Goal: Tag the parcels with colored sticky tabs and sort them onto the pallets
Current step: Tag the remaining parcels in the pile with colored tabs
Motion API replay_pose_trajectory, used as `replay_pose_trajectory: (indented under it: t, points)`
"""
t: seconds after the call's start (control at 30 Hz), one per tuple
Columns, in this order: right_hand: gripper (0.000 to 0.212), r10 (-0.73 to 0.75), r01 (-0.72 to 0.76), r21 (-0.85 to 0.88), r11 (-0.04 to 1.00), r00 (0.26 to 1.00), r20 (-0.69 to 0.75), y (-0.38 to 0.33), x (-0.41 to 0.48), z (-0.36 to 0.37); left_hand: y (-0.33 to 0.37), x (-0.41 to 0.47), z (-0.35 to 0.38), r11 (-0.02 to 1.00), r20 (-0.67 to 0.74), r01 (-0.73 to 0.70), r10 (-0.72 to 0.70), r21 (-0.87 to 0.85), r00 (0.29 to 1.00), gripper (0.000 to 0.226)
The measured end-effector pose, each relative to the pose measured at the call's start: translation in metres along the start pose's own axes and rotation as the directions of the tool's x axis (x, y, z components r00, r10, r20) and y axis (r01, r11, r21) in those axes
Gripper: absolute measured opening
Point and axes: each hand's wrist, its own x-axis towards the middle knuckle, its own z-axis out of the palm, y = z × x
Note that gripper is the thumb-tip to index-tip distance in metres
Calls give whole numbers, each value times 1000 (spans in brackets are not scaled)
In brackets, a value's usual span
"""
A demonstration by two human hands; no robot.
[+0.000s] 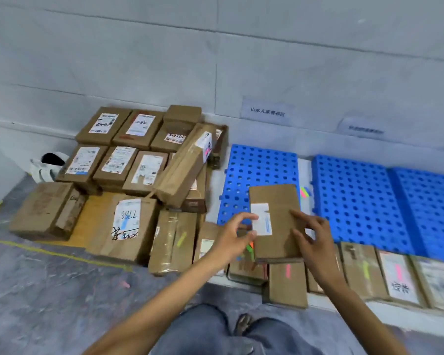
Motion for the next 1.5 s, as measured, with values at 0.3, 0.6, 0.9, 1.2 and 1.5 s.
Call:
replay_pose_trajectory:
  t: [0.3, 0.6, 0.9, 1.2, 1.5]
  points:
    - [46, 228, -218, -103, 971, 968, 104, 113, -40, -28, -106, 42, 60, 816, -164, 188, -116, 546, 980, 47]
    - [40, 161, -127, -153, 980, 958, 238, 130, -35, -51, -134, 53, 44, 824, -368, 328, -159, 462, 916, 29]
    - [38, -187, 207, -221, 953, 976, 109, 94, -12, -77, -29, 30, 49, 998, -472, 45, -22, 37, 881, 19]
    - [43, -596, 584, -573, 575, 779, 195, 37, 4, -68, 58, -4, 101, 985, -261, -84, 42, -151, 964, 20]
    - [26, -699, 622, -518, 587, 712, 64, 53, -5, -68, 51, -13, 114, 984, -230, -61, 21, -165, 973, 23]
